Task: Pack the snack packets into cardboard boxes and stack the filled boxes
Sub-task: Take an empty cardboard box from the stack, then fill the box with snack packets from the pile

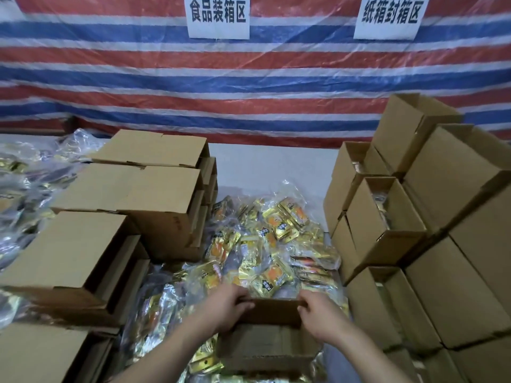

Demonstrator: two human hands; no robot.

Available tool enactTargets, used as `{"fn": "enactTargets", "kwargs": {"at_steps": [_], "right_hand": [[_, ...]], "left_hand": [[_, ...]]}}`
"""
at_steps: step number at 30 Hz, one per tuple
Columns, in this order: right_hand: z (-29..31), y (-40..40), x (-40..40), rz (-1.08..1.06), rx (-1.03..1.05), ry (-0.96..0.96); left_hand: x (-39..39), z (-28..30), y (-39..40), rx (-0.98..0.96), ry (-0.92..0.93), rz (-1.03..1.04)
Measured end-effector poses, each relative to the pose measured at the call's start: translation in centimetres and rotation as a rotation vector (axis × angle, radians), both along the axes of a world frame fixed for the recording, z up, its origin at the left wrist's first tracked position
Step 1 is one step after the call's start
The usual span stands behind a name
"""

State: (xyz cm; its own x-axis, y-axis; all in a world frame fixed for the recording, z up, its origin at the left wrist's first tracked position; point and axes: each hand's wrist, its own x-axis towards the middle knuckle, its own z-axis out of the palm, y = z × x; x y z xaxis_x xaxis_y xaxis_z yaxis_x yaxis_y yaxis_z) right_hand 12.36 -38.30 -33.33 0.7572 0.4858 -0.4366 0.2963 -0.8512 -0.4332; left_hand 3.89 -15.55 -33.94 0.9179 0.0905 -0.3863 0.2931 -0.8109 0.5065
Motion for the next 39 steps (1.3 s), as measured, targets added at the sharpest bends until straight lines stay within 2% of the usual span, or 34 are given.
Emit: {"fn": "enactTargets", "kwargs": {"at_steps": [5,15,19,27,34,39], "right_hand": [[-1.7,0.9,-1.7,-0.009,0.012,0.003],[-2.0,0.0,-2.0,0.052,-0.013,0.002],[-2.5,-0.3,-3.0,0.008,0.001,0.002],[-1.7,-0.9,-1.9,0.001,0.011,0.015],[-1.3,-0.9,0.7,-0.135,0.126,0.004],[-1.8,-1.4,4.9,-0.278,0.200,0.003]], "left_hand": [[-1.7,-2.5,0.2,-0.024,-0.003,0.060],[-2.0,-3.9,0.1,0.007,-0.023,-0.013],[-2.5,-4.6,-0.4,-0.009,-0.017,-0.020],[-1.2,-3.4,0.1,-0.082,-0.045,0.033],[7.8,-1.4,-1.2,-0.048,-0.147,0.025],[17.1,-2.9,-4.9,0.199,-0.110,-0.213]]}}
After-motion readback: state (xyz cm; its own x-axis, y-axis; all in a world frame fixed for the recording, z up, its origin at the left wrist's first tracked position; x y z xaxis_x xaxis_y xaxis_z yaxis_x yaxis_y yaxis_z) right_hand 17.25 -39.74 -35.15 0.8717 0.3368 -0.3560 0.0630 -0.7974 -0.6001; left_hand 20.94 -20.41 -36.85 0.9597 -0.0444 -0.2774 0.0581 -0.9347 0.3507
